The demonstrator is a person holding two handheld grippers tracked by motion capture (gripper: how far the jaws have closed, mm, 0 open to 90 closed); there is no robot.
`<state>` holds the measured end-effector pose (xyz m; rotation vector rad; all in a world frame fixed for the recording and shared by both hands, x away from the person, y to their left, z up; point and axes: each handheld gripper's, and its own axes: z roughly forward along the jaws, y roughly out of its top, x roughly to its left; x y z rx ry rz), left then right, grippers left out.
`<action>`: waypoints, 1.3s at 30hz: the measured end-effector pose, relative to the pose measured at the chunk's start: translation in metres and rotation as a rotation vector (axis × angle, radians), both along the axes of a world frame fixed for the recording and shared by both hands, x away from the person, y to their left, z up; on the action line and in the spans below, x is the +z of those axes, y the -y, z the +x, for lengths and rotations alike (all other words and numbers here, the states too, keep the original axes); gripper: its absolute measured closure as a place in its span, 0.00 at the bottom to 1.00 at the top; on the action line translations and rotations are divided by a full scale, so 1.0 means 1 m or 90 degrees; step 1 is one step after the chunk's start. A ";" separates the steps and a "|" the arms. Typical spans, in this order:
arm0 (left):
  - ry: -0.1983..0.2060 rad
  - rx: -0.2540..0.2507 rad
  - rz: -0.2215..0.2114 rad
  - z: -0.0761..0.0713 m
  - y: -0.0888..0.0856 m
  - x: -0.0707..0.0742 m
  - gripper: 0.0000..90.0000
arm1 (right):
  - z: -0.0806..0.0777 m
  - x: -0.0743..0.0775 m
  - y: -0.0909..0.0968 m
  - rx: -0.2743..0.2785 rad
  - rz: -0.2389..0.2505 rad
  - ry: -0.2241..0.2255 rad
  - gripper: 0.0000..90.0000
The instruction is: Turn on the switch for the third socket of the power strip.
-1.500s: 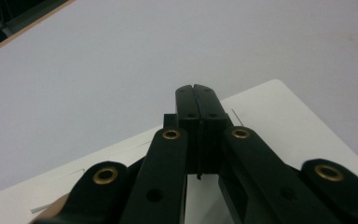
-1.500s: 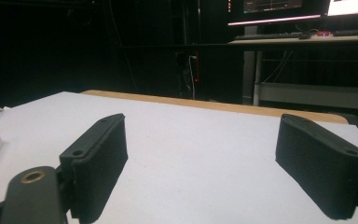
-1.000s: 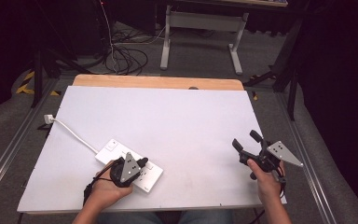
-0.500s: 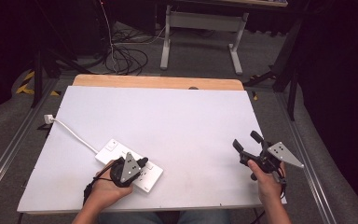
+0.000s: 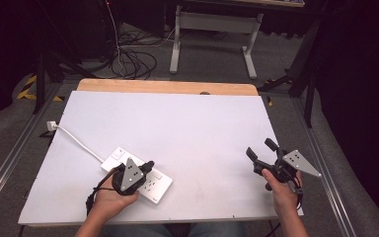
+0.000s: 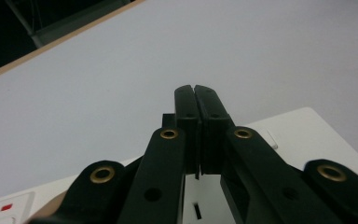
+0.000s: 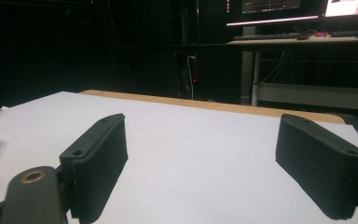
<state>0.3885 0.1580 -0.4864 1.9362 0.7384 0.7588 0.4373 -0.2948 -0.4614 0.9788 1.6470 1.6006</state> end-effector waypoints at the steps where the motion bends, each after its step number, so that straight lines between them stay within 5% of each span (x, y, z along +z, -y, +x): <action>1: 0.003 0.003 -0.007 0.000 -0.001 0.001 0.98 | 0.000 0.000 0.000 0.001 0.000 0.000 0.19; 8: 0.043 0.028 -0.054 -0.002 -0.010 0.008 0.95 | 0.000 0.000 0.000 0.001 0.000 0.002 0.19; 14: 0.076 0.084 -0.121 -0.003 -0.026 0.015 0.94 | 0.000 0.000 0.000 0.001 0.000 0.001 0.19; 39: 0.148 0.191 -0.176 -0.006 -0.056 0.025 0.85 | 0.000 0.000 0.000 0.000 0.000 -0.001 0.19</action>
